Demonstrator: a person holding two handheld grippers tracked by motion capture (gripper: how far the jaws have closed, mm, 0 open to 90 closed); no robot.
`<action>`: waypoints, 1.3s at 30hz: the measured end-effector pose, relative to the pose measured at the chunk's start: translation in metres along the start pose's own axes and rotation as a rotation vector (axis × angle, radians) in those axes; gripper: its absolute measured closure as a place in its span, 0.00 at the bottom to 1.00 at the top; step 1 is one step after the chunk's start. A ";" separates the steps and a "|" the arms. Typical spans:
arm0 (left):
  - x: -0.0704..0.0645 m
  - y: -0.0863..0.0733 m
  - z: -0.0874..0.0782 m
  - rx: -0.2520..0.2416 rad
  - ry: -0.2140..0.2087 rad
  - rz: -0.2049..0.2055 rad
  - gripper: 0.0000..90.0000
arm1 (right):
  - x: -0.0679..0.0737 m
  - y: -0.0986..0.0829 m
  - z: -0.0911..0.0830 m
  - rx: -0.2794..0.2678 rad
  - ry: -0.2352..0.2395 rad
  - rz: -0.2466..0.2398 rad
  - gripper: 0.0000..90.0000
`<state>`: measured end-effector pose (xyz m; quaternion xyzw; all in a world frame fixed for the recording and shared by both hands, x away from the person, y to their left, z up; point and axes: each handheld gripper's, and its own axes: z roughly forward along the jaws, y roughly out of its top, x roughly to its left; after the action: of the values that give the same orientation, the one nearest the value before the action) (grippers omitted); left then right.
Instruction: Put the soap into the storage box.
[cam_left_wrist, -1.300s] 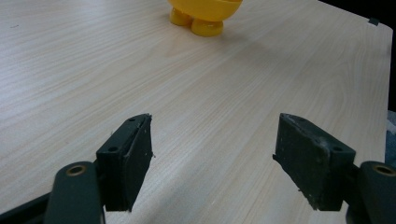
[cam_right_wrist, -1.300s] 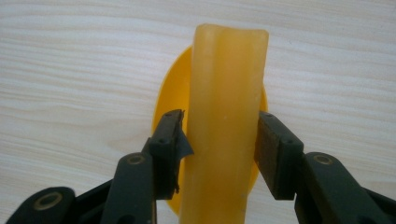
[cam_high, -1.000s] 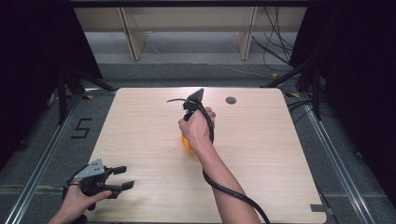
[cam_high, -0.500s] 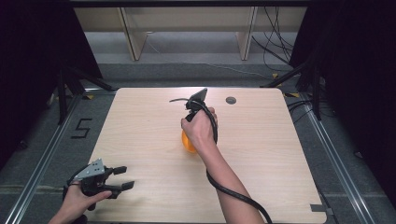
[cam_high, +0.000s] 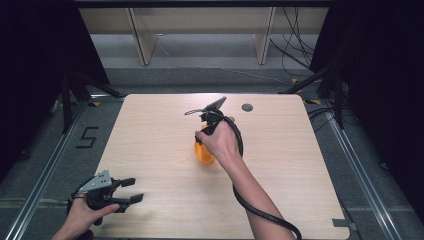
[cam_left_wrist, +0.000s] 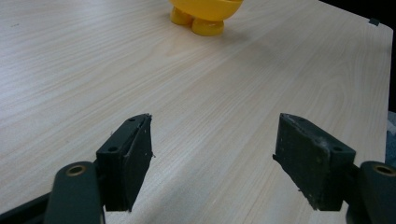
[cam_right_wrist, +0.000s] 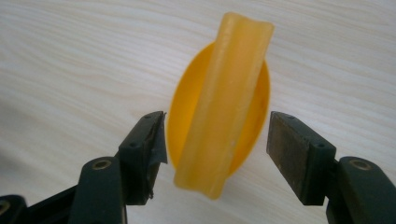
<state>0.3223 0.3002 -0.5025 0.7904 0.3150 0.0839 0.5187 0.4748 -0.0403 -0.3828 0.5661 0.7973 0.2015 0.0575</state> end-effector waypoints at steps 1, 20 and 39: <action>0.000 0.000 0.000 0.000 0.000 0.000 0.30 | -0.001 -0.002 -0.002 0.002 0.012 0.003 0.42; 0.001 0.000 0.000 0.005 0.007 -0.005 0.30 | -0.034 -0.050 -0.026 -0.018 0.039 -0.039 0.44; 0.000 -0.001 0.000 0.007 0.014 -0.031 0.30 | -0.081 -0.118 -0.032 -0.183 0.050 -0.103 0.46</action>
<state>0.3225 0.3003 -0.5034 0.7865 0.3311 0.0801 0.5151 0.3892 -0.1565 -0.4101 0.5113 0.8048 0.2845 0.0994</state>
